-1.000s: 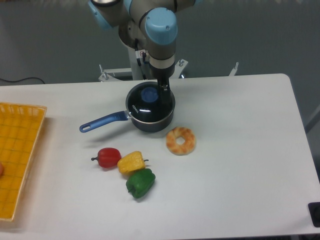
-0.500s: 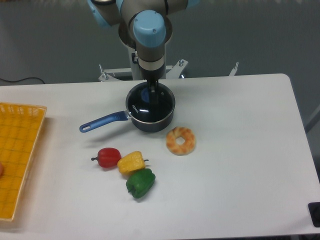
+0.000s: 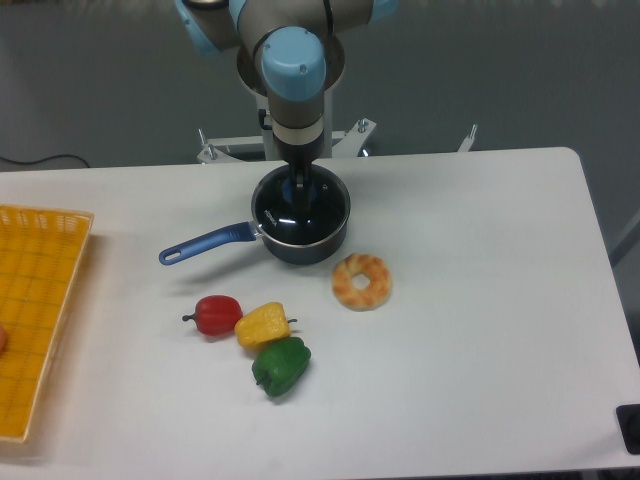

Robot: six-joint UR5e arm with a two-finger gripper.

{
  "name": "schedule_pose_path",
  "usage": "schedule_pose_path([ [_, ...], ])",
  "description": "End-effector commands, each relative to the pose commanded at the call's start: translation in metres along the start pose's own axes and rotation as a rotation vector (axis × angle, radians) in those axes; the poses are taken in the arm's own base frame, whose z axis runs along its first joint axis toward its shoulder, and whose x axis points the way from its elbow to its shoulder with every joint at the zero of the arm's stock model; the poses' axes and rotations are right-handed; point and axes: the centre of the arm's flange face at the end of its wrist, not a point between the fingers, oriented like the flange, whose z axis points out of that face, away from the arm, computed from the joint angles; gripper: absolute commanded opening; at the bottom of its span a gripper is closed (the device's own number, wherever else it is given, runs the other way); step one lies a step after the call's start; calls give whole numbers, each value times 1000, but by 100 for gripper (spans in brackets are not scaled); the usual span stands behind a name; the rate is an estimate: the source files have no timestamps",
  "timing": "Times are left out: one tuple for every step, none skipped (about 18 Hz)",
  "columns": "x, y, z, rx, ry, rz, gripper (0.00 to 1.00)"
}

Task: Open the lid
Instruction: 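Lower the open gripper down onto the blue knob of the glass lid, then close the gripper around the blue lid knob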

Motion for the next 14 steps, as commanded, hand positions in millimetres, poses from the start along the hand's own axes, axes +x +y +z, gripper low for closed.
schedule_pose_path([
  [0,0,0,0,0,0,100],
  [0,-1,1,1,1,2,100],
  [0,-1,1,1,1,2,100],
  [-1,0,1,1,1,2,100],
  [-1,0,2,2,4,2,100],
  [-1,0,3,2,6,2,100],
  [-1,0,2,2,4,2,100],
  [-1,0,3,2,6,2,100],
  [-2,0,5,4,10,2,100],
  [-2,0,6,5,13,2,100],
  [-3,0,7,6,14,3,100],
  [-4,0,8,7,17,3,100],
  [-4,0,9,8,18,3,100],
  [-4,0,9,8,18,2,100],
])
